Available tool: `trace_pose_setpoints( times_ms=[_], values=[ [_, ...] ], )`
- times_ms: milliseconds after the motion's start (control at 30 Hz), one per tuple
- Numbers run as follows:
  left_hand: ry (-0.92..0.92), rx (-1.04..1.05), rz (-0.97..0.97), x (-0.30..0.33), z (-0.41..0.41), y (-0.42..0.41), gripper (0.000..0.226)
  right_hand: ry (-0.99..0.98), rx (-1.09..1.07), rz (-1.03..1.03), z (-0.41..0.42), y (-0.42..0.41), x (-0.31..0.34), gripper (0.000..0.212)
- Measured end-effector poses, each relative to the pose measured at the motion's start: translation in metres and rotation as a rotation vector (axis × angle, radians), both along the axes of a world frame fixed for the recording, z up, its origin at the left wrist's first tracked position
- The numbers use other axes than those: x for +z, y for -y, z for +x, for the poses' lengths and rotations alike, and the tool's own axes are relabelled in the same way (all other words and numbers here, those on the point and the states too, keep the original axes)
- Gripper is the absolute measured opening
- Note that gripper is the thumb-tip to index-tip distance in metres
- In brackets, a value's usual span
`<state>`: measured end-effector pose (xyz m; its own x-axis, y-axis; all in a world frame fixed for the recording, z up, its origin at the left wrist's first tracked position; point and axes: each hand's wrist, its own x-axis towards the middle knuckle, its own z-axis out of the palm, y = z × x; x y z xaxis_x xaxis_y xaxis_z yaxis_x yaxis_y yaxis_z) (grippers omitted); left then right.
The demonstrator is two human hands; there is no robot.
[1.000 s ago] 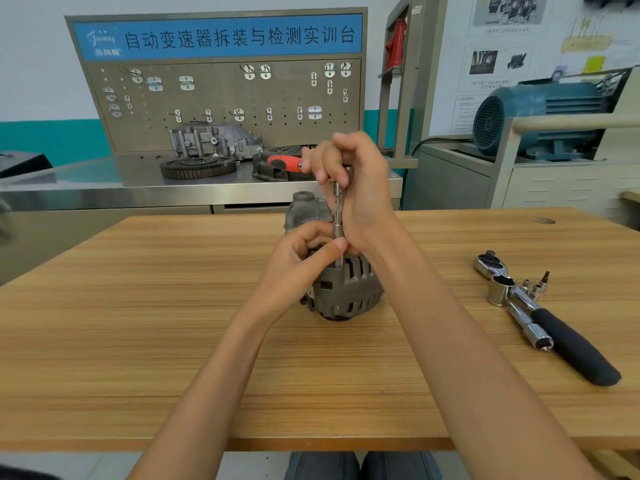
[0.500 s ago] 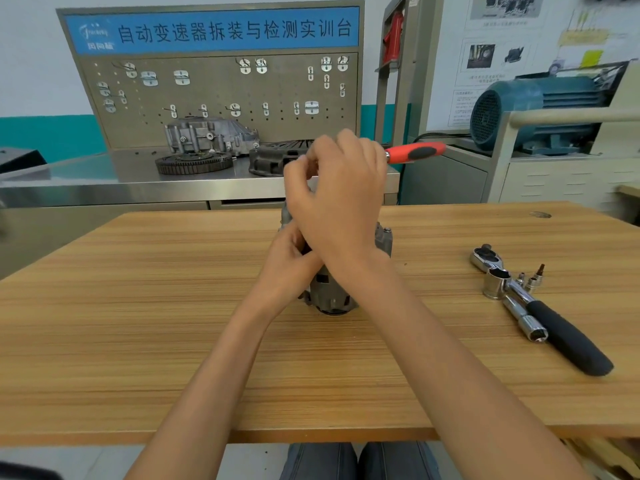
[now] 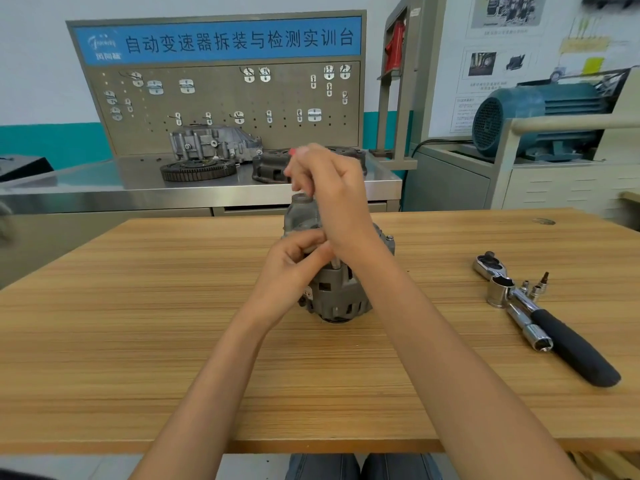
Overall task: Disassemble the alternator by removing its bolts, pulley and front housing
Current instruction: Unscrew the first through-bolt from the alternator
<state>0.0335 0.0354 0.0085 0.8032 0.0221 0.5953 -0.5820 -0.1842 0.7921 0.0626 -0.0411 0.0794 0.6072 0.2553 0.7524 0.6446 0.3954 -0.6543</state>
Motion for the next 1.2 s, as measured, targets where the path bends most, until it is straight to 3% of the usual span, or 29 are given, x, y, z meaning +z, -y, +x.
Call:
trace_pose_setpoints(
  times_ms=[100,133,233,300,467,567,667,800,967,1067,1133,1200],
  values=[
    [0.017,0.036,0.044,0.002,0.000,0.005,0.034,-0.036,-0.132,0.092,0.004,0.008,-0.003,0.038],
    [0.012,0.047,0.047,0.003,0.001,0.005,0.040,0.035,-0.268,0.054,0.005,0.008,-0.005,0.037],
    [-0.008,0.090,0.052,0.001,0.002,0.004,0.062,0.341,-0.948,-0.262,0.004,0.003,-0.012,0.023],
    [-0.016,0.111,0.051,-0.001,0.001,0.006,0.067,0.399,-1.173,-0.365,-0.001,0.000,-0.013,0.020],
    [-0.006,0.101,0.034,-0.003,0.002,0.007,0.062,0.324,-0.911,-0.221,-0.001,0.001,-0.008,0.023],
    [0.004,0.055,0.014,0.000,0.001,0.006,0.041,0.232,-0.538,-0.149,0.006,0.007,-0.001,0.034],
    [0.000,0.054,0.026,0.001,-0.001,0.008,0.025,0.020,-0.074,-0.124,0.011,0.018,0.005,0.035],
    [-0.009,0.057,0.057,0.001,-0.001,0.007,0.021,-0.144,0.191,-0.020,0.016,0.016,0.007,0.036],
    [0.003,0.105,0.058,0.000,0.001,0.006,0.023,-0.061,-0.011,0.017,0.013,0.010,-0.001,0.040],
    [-0.006,0.171,0.056,-0.002,0.003,0.006,0.032,0.183,-0.520,-0.024,0.009,0.005,-0.007,0.036],
    [-0.014,0.208,0.056,-0.005,0.005,0.006,0.050,0.336,-0.918,-0.069,0.007,-0.001,-0.010,0.031],
    [-0.023,0.215,0.071,-0.007,0.005,0.006,0.060,0.384,-1.014,-0.055,0.005,-0.005,-0.012,0.028]
  ],
)
